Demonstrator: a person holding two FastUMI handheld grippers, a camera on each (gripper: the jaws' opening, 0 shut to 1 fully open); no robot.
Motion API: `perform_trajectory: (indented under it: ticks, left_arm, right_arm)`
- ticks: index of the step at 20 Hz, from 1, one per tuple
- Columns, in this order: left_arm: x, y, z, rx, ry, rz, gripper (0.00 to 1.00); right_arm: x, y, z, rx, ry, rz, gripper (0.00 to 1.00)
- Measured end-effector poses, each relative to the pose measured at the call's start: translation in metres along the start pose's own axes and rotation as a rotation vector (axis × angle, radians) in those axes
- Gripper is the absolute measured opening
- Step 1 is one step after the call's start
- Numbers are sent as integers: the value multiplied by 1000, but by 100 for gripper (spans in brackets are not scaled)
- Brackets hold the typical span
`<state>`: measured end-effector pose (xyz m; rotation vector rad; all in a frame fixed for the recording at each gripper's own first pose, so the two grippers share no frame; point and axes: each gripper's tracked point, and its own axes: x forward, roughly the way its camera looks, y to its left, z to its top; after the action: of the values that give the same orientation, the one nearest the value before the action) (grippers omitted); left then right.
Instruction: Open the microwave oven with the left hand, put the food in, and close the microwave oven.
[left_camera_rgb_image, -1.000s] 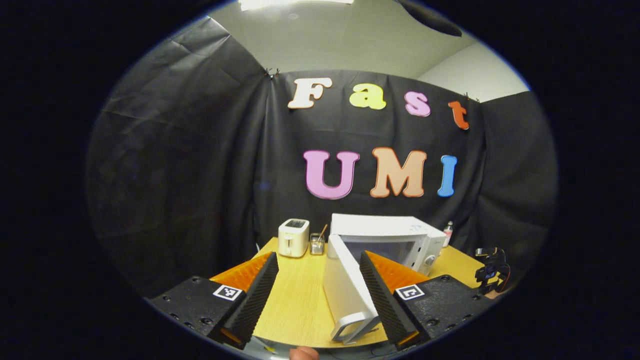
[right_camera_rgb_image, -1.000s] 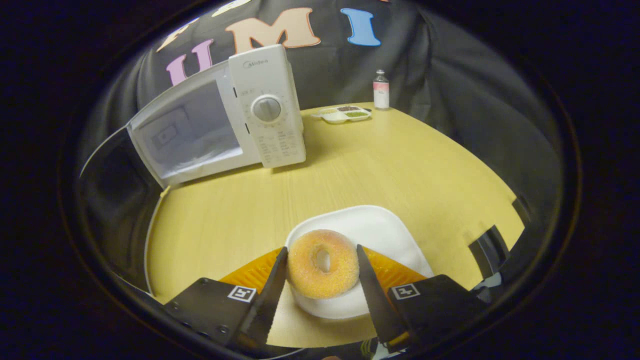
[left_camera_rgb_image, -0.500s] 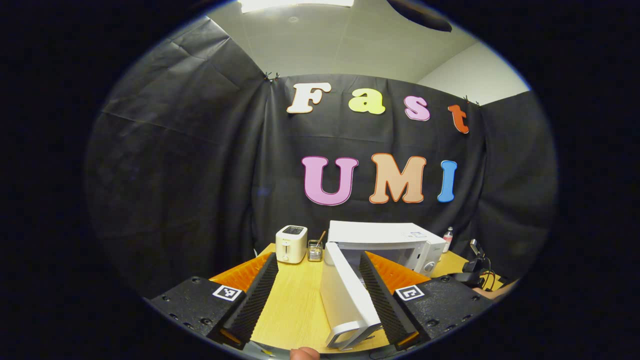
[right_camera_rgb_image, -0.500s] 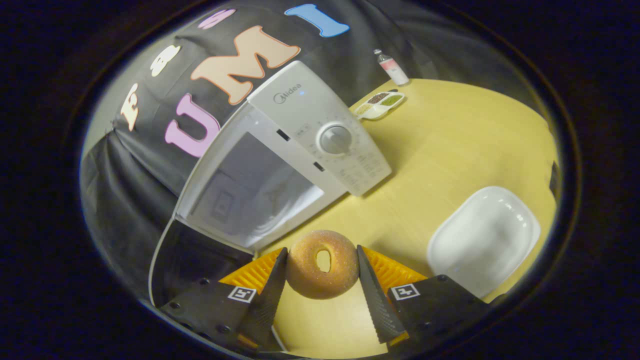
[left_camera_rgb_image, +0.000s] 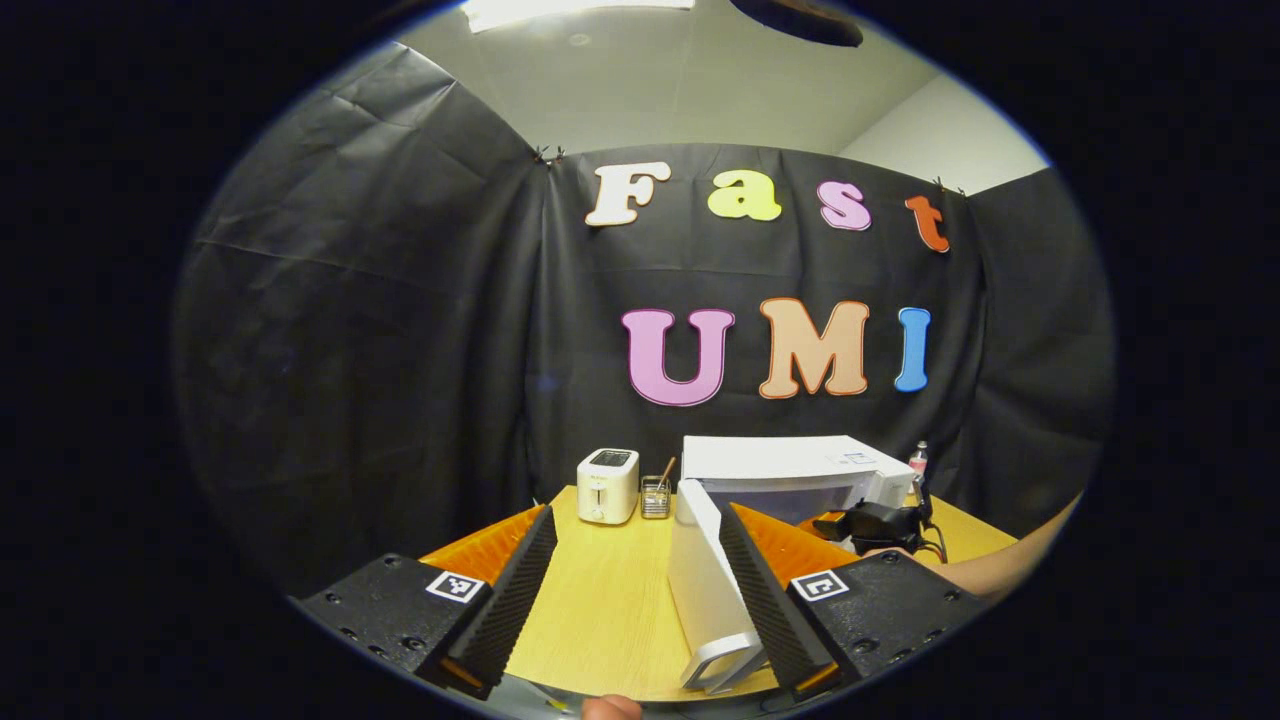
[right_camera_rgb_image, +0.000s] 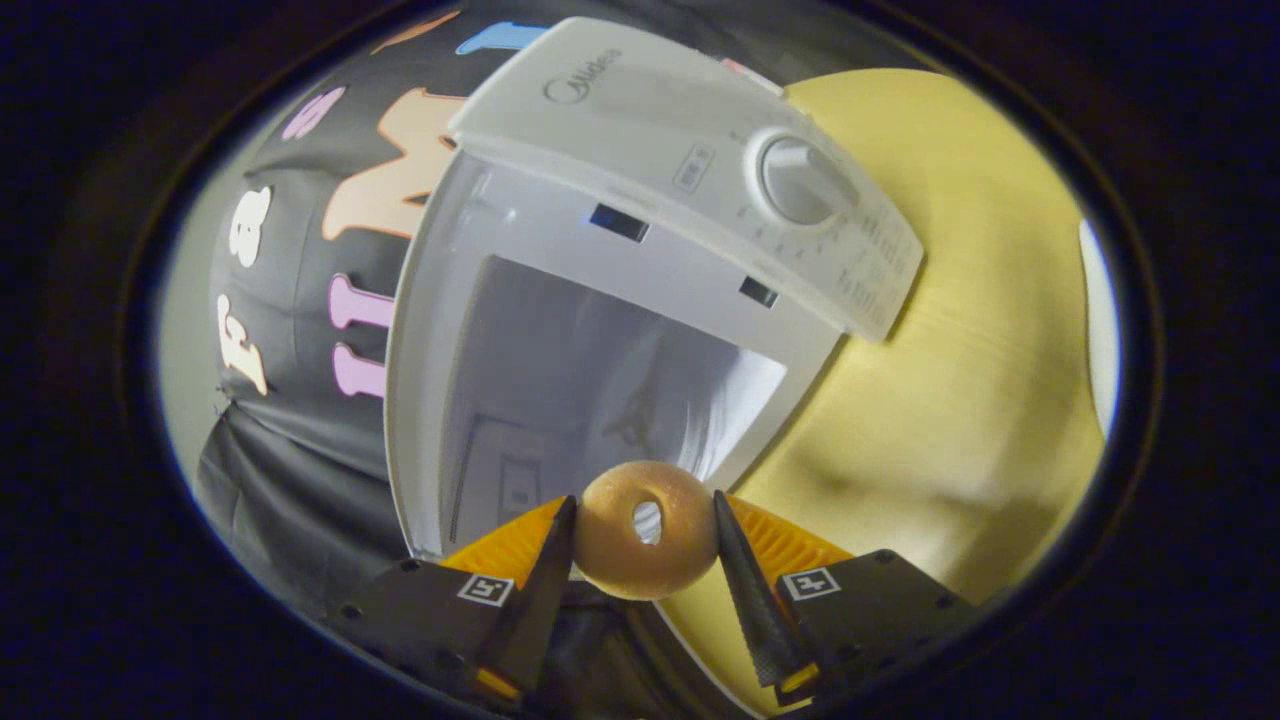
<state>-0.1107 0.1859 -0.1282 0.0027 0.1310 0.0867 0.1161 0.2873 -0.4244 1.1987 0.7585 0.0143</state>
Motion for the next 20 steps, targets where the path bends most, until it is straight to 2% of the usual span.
perform_trajectory:
  ticks: [3, 4, 5, 9, 16, 17, 18, 19, 20]
  left_arm:
    - [3, 14, -2, 7, 15, 35, 95]
    - [2, 18, -3, 14, 17, 48, 96]
    - [1, 22, -3, 19, 19, 58, 96]
    - [-3, 33, -6, 10, 27, 107, 94]
    - [-2, 40, -10, -12, 48, 145, 96]
    - [-3, 41, -11, -13, 51, 148, 94]
    - [-4, 41, -11, -16, 52, 151, 96]
    - [-5, 42, -11, -19, 54, 154, 96]
    - [-5, 42, -13, -23, 55, 156, 96]
  right_arm:
    - [22, 6, -2, 46, -46, -7, 82]
    - [29, 9, -3, 62, -56, -4, 75]
    - [35, 13, -4, 70, -64, -1, 75]
    - [54, 21, 1, 54, -115, 2, 75]
    - [77, 26, 8, -26, -183, 1, 74]
    - [79, 27, 6, -47, -184, 2, 81]
    - [81, 29, 6, -67, -188, 0, 81]
    - [81, 30, 8, -95, -204, -8, 74]
    - [81, 28, 11, -128, -221, -29, 73]
